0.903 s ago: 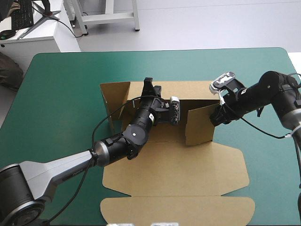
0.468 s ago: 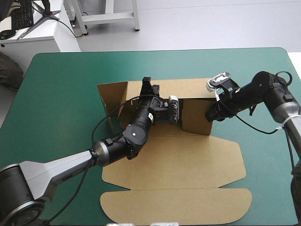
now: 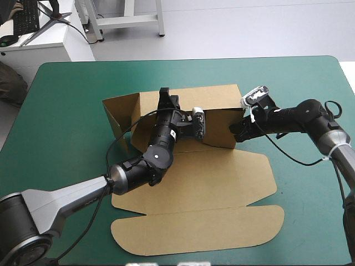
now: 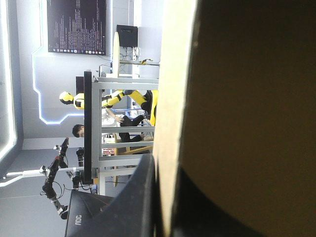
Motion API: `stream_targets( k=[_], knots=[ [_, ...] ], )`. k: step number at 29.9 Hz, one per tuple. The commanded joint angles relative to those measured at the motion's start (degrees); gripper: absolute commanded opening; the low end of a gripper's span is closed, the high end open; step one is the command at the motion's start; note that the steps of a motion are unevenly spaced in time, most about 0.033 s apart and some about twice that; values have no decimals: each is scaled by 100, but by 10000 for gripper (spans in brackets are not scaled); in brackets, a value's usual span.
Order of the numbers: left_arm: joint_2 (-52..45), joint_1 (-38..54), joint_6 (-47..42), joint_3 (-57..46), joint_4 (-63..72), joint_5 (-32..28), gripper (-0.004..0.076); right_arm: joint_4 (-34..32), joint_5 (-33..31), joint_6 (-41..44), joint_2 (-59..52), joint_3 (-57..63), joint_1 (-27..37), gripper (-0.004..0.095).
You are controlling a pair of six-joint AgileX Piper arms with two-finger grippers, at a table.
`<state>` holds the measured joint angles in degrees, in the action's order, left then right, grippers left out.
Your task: Fold the box
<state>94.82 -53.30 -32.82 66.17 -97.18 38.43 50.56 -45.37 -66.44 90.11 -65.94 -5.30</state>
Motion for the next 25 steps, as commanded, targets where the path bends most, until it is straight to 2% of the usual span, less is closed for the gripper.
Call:
stream_targets(
  k=[1, 6, 14, 25],
  knots=[
    [-290, -83, -126, 199, -608, -402, -10, 986, -171, -419, -181, -57, -43, 373],
    [-290, -83, -126, 199, -597, -402, -10, 1318, -165, -582, -181, -57, -43, 373],
    [-290, -83, -126, 199, -585, -478, -10, 2105, 359, -1028, -181, -57, -43, 372],
    [-290, -83, -126, 199, -585, -498, -10, 3031, 146, -2210, -181, -57, -43, 370]
  ],
)
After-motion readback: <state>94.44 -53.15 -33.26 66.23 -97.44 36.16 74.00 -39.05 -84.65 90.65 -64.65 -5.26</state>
